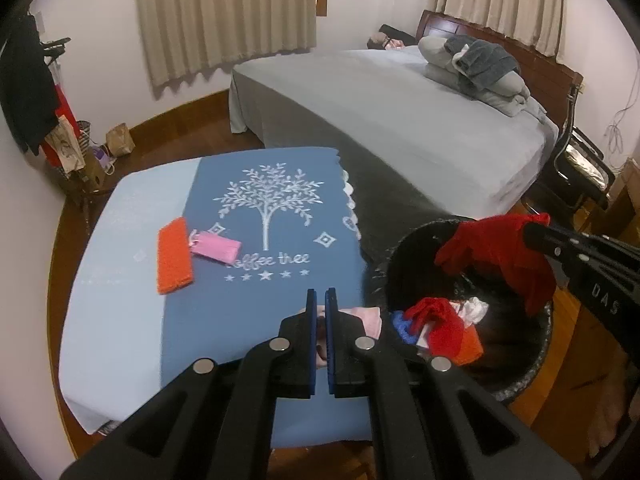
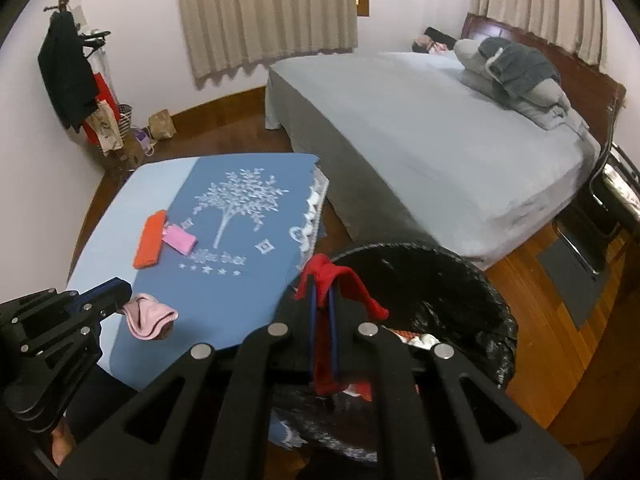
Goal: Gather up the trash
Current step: 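Lower both held items into the bin and open the tools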
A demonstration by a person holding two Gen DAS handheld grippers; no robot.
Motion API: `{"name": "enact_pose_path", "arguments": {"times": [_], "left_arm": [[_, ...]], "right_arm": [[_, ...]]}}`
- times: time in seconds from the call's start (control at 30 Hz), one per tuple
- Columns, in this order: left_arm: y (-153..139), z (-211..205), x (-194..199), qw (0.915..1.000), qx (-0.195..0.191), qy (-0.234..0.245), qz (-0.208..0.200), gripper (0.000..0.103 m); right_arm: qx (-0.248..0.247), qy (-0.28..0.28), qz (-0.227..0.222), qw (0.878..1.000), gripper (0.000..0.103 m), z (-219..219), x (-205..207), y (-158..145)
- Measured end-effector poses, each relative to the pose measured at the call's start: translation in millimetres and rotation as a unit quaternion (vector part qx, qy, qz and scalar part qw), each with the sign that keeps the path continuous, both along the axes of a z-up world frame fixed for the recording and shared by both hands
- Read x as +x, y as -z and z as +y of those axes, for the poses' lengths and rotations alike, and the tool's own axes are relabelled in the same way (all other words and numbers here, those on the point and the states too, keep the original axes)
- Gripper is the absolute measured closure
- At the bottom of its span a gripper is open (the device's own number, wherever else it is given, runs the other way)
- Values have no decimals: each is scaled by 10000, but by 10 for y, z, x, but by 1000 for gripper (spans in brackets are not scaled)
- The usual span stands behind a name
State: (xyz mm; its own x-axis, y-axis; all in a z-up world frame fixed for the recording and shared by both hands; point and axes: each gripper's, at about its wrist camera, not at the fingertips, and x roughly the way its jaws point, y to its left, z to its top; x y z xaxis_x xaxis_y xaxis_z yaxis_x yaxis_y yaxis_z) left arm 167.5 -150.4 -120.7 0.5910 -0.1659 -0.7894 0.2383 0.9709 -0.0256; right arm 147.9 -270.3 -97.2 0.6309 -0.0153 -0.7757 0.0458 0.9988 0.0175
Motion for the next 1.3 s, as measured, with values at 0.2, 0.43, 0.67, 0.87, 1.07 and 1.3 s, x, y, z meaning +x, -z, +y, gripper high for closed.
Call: {"name": "enact_pose_path", "arguments": {"times": [0.2, 0.43, 0.67, 0.87, 1.07, 1.3], "left_arm": [[92, -331, 39, 9999, 15, 54, 121, 99], [221, -688, 65, 9995, 75, 193, 246, 99], [414, -1063, 132, 9983, 101, 406, 414, 99], [504, -1333, 217, 9968, -22, 645, 469, 99], [780, -1523, 277, 9889, -229, 1223, 815, 94], [1134, -1445, 234, 9864, 34, 1280, 1028, 53]], "right_arm": [[43, 173, 247, 9995, 98, -295, 2, 175], [-33, 275, 523, 9982, 98, -553, -1, 378], [27, 455, 837, 9954, 98, -850, 27, 628], [48, 593, 1051, 9927, 98, -1074, 66, 829], [99, 712, 1229, 9898, 98, -1226, 80, 1023], [152, 863, 1486, 9850, 80, -1327, -22, 1292]]}}
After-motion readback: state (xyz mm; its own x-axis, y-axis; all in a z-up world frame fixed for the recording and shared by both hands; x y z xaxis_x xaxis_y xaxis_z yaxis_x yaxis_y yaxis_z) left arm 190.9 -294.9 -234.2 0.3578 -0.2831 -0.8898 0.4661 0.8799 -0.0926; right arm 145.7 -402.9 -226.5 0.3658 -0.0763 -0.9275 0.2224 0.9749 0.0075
